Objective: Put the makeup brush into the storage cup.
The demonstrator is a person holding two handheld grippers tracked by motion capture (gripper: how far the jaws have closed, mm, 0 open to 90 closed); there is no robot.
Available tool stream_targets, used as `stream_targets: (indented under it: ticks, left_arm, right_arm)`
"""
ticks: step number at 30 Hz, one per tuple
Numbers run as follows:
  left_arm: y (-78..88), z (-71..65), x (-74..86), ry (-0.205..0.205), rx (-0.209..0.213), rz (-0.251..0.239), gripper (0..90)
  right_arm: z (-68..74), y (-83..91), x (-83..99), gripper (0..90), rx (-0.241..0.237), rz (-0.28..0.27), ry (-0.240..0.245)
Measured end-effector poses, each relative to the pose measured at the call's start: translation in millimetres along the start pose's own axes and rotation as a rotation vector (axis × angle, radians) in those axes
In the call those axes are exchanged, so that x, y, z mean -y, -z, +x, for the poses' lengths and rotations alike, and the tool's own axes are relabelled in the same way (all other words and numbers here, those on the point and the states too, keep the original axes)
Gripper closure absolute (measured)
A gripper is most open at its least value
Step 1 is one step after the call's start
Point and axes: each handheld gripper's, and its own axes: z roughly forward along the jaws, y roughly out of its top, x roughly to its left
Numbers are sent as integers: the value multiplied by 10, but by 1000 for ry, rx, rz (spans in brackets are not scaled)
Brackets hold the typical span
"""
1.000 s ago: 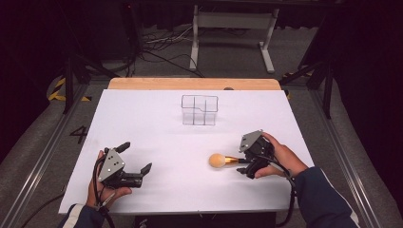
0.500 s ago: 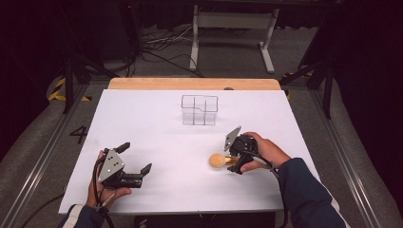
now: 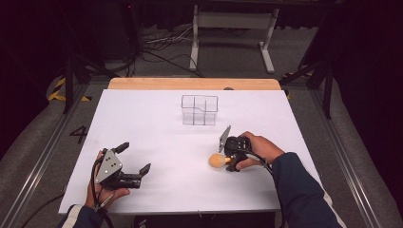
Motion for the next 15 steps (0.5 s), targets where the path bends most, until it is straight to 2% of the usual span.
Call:
stream_targets:
  ticks: [5, 9, 15]
  left_arm:
    - [-4, 0, 0, -6, -2, 4, 13]
    - [-9, 1, 4, 1, -19, 3, 18]
    - [-7, 2, 4, 1, -16, 7, 18]
  right_arm:
    - [-7, 4, -38, 496, -7, 18, -3]
    - [30, 11, -61, 609, -8, 27, 30]
    - [74, 13, -92, 621, 14, 46, 79]
